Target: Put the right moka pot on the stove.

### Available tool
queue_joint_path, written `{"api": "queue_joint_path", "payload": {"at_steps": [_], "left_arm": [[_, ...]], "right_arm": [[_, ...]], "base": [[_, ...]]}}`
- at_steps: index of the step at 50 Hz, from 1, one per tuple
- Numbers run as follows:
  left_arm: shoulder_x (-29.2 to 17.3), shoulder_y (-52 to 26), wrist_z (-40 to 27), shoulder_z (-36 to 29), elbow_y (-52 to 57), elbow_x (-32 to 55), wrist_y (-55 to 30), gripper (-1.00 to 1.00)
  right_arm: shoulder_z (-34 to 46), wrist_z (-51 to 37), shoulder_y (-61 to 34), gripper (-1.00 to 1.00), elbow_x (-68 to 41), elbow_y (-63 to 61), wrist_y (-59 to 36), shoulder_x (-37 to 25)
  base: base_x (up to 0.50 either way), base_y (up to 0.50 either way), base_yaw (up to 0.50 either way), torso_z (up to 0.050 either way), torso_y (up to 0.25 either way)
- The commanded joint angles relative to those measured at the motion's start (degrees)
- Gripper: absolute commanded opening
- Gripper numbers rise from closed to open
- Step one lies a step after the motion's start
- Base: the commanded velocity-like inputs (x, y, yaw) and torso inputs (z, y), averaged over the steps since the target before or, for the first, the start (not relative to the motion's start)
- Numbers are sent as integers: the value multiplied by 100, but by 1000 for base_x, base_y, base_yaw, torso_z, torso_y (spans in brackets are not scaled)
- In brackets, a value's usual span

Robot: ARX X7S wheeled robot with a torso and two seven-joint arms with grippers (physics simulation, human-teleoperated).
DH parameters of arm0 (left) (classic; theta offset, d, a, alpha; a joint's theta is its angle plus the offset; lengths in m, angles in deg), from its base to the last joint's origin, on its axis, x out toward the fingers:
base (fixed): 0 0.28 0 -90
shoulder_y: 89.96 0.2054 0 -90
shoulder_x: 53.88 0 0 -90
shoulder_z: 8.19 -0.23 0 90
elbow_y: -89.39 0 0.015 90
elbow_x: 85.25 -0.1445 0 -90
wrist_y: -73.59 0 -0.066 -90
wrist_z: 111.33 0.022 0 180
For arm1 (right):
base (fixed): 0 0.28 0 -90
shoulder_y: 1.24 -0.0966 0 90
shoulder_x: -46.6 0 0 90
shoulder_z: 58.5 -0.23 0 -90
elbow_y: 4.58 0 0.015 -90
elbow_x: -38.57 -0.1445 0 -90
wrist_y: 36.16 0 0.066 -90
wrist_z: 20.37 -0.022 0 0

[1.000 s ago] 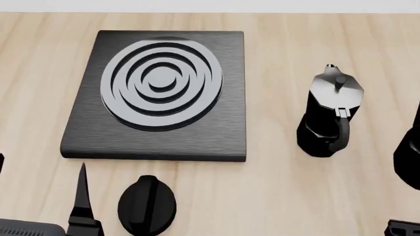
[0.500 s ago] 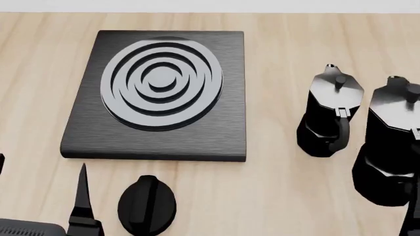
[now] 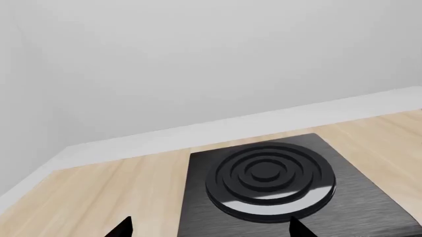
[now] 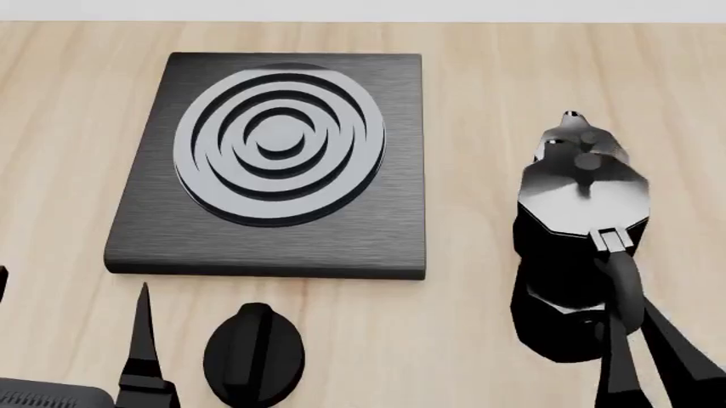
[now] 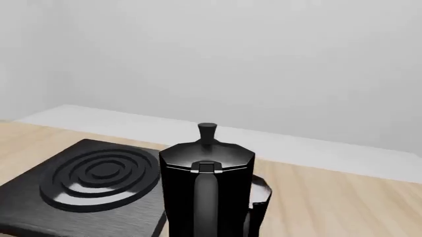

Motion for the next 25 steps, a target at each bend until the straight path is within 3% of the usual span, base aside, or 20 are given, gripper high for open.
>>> {"api": "queue_joint_path", "payload": {"at_steps": [1, 25], "left_arm": [[-15, -1, -2, -22, 0, 10, 2, 100], [-59, 21, -1, 2, 7, 60, 97, 100]], "right_arm": [[401, 55, -407, -100, 142, -208, -113, 5], [1779, 145, -2332, -100, 237, 163, -979, 218]], "base": [[0, 0, 0, 0, 10], [0, 0, 0, 0, 0]]}}
